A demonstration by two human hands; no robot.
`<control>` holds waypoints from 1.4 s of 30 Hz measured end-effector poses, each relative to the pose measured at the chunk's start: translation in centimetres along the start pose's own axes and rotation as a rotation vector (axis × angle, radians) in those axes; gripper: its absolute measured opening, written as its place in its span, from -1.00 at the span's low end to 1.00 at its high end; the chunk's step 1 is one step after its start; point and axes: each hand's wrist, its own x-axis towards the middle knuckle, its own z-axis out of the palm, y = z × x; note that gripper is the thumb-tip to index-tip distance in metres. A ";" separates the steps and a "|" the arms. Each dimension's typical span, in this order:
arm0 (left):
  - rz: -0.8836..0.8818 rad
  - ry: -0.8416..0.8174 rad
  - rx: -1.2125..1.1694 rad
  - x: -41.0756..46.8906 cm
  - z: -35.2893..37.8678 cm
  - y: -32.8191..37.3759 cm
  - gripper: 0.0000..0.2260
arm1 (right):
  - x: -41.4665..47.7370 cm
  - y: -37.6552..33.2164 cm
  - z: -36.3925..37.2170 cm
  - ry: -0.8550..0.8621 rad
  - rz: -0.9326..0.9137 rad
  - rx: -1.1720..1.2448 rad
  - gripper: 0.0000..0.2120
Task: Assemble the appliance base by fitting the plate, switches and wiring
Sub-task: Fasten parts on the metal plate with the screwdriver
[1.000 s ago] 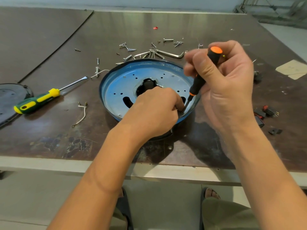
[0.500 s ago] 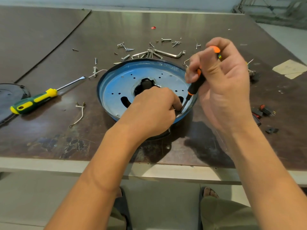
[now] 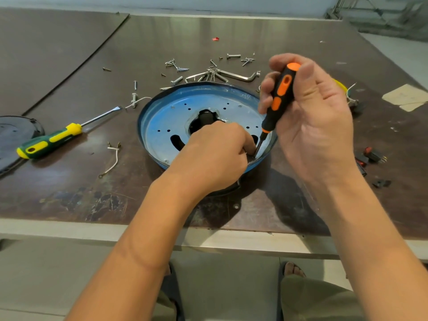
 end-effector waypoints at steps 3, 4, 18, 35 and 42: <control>-0.002 -0.001 -0.005 0.1 0.0 0.0 -0.65 | -0.1 0.3 0.7 0.019 -0.078 -0.144 -0.94; -0.004 -0.003 -0.007 0.1 0.1 0.0 -0.65 | -0.1 0.5 0.8 0.057 -0.104 -0.154 -0.88; 0.013 0.001 0.003 0.0 0.0 -0.1 -0.65 | 0.0 0.5 0.2 0.078 -0.163 -0.190 -0.83; 0.010 0.007 0.020 -0.1 -0.2 0.0 -0.63 | -0.3 0.0 0.2 -0.034 -0.033 -0.036 -0.82; 0.019 -0.001 0.027 -0.1 0.0 0.1 -0.63 | -0.2 0.5 0.4 0.026 -0.131 -0.128 -0.86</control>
